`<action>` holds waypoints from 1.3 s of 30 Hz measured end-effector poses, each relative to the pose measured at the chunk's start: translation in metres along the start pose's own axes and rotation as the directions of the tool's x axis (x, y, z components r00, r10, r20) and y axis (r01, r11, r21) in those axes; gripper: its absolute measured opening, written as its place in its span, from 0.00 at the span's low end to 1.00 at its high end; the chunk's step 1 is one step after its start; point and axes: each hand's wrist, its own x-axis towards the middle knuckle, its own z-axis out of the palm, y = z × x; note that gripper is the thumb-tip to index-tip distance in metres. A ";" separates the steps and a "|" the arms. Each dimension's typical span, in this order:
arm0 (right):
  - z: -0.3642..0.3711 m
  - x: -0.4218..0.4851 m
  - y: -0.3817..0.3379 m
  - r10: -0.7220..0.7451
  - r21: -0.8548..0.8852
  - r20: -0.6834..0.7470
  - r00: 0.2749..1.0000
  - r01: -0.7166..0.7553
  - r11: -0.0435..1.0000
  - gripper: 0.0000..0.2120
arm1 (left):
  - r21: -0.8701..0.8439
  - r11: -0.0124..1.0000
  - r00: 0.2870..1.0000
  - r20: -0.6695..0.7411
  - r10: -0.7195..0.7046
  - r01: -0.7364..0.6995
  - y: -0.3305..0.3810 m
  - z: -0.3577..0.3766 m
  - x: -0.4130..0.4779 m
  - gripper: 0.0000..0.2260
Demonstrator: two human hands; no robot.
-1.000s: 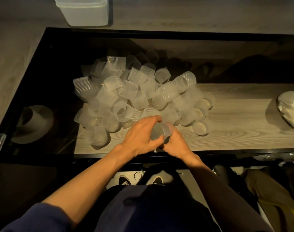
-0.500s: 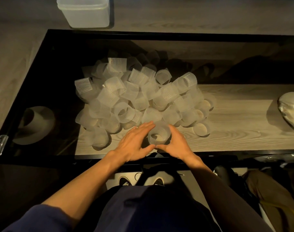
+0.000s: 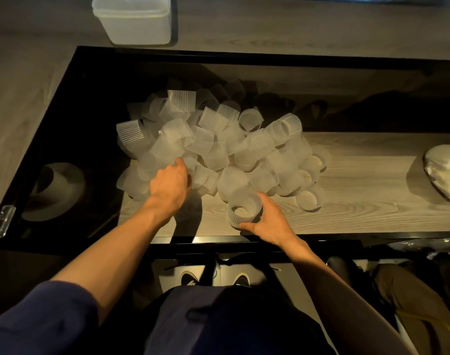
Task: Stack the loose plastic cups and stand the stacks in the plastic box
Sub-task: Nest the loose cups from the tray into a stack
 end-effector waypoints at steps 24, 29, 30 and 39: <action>0.000 0.001 -0.008 -0.008 -0.035 0.001 1.000 0.008 0.999 0.39 | 0.052 0.866 0.863 0.124 0.489 -0.498 0.066 -0.022 -0.032 0.09; 0.000 -0.001 -0.010 -0.010 -0.028 0.000 1.000 0.010 1.000 0.39 | 0.216 0.853 0.875 0.218 0.432 -0.475 0.082 -0.030 -0.036 0.15; 0.000 -0.001 -0.010 -0.008 -0.035 0.002 1.000 0.008 0.999 0.39 | 0.230 0.850 0.876 0.228 0.426 -0.473 0.086 -0.030 -0.037 0.15; 0.002 0.001 -0.009 -0.026 -0.084 0.013 1.000 0.027 0.996 0.44 | 0.169 0.860 0.861 0.272 0.429 -0.482 0.098 -0.028 -0.028 0.23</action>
